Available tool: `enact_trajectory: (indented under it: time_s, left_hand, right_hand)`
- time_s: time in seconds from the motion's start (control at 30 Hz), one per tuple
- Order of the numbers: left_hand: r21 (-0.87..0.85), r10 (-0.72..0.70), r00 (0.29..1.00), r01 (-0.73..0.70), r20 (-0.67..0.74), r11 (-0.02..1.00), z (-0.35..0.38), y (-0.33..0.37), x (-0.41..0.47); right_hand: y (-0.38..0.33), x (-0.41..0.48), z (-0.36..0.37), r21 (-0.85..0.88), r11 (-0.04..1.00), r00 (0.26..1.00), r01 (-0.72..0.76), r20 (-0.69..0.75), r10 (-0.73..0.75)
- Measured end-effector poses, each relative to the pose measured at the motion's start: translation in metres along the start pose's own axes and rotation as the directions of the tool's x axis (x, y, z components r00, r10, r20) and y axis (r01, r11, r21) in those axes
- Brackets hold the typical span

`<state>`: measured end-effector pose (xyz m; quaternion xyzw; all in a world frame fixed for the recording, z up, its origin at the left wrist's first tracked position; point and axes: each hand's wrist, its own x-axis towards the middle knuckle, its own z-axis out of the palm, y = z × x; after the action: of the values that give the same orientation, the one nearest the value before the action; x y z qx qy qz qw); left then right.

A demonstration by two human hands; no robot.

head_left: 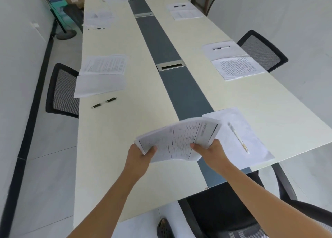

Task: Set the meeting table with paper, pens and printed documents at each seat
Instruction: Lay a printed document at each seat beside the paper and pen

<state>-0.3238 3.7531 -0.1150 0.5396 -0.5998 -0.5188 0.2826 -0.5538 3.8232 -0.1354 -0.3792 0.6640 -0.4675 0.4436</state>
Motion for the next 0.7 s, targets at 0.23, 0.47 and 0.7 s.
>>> enact_trajectory:
  time_s: [0.23,0.47,0.7]
  left_hand:
    - [0.154,-0.186,0.979,0.170,0.090,0.973,0.024,-0.043,-0.017]
    - [0.114,-0.208,0.976,0.200,0.064,0.973,0.039,-0.043,0.001]
    - [0.361,-0.363,0.932,0.341,-0.007,0.868,0.081,-0.074,-0.006]
  right_hand:
    - [0.063,-0.004,0.007,-0.333,0.909,0.955,-0.253,0.063,0.289]
    - [0.074,0.006,-0.021,-0.394,0.876,0.961,-0.277,-0.135,0.243]
    - [0.097,0.021,-0.040,-0.502,0.775,0.923,-0.384,-0.210,0.321]
